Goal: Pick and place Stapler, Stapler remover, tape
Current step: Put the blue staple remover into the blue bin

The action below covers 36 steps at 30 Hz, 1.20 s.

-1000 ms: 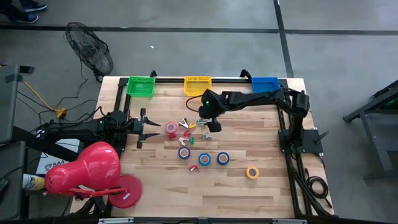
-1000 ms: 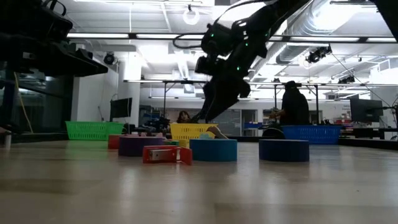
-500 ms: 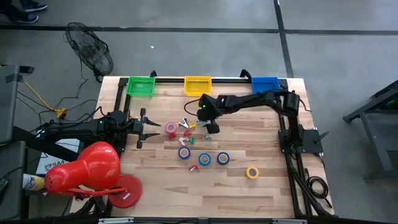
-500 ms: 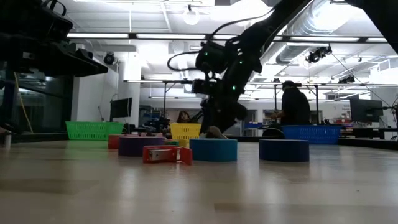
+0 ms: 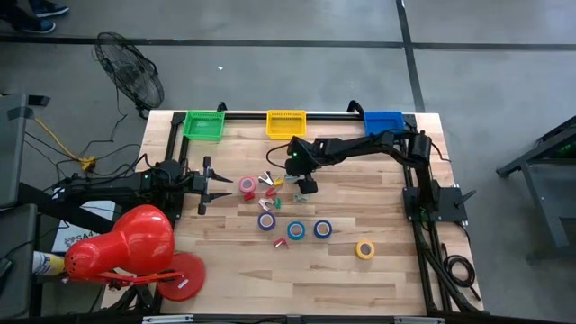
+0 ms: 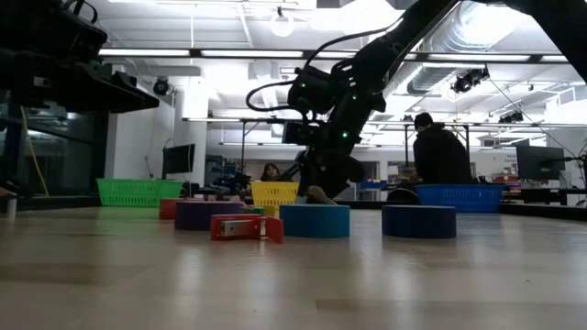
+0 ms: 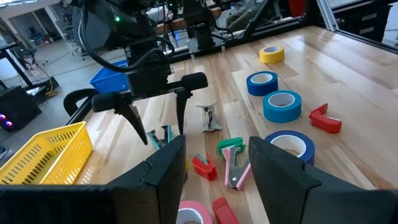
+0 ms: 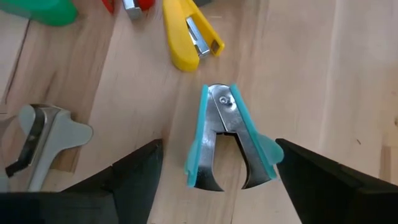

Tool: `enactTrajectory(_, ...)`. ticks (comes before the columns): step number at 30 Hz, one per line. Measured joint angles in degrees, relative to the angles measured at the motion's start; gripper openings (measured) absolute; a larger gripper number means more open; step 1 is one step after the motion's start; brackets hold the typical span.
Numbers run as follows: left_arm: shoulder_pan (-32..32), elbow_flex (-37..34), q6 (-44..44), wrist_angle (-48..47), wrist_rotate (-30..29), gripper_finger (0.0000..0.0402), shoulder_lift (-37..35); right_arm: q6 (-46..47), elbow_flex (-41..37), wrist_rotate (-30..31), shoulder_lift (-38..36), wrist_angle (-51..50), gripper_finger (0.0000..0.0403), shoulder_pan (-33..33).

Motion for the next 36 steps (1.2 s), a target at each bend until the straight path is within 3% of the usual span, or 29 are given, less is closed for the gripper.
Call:
enactTrajectory(8, 0.01, 0.01, 0.01, 0.0, -0.01, 0.0172, -0.01, 0.01, 0.0, 1.25, 0.08, 0.83, 0.0219, 0.0)
enactTrajectory(18, 0.0, 0.0, 0.01, 0.0, 0.0, 0.0172, 0.0, 3.25, 0.04, 7.73, 0.05, -0.95, 0.0143, 0.0)
enactTrajectory(22, 0.02, 0.02, 0.01, 0.0, -0.02, 0.0172, -0.02, 11.6, 0.04, 11.96, -0.13, -2.51, 0.0117, -0.54)
enactTrajectory(27, 0.0, 0.01, 0.0, 0.01, -0.02, 0.0172, 0.0, 24.55, -0.12, 13.08, -1.98, -7.01, 0.0094, -1.75)
enactTrajectory(36, 0.02, 0.01, 0.0, -0.02, -0.01, 0.0172, -0.02, 47.53, -0.12, 13.47, -12.41, -24.44, 0.0099, -6.04)
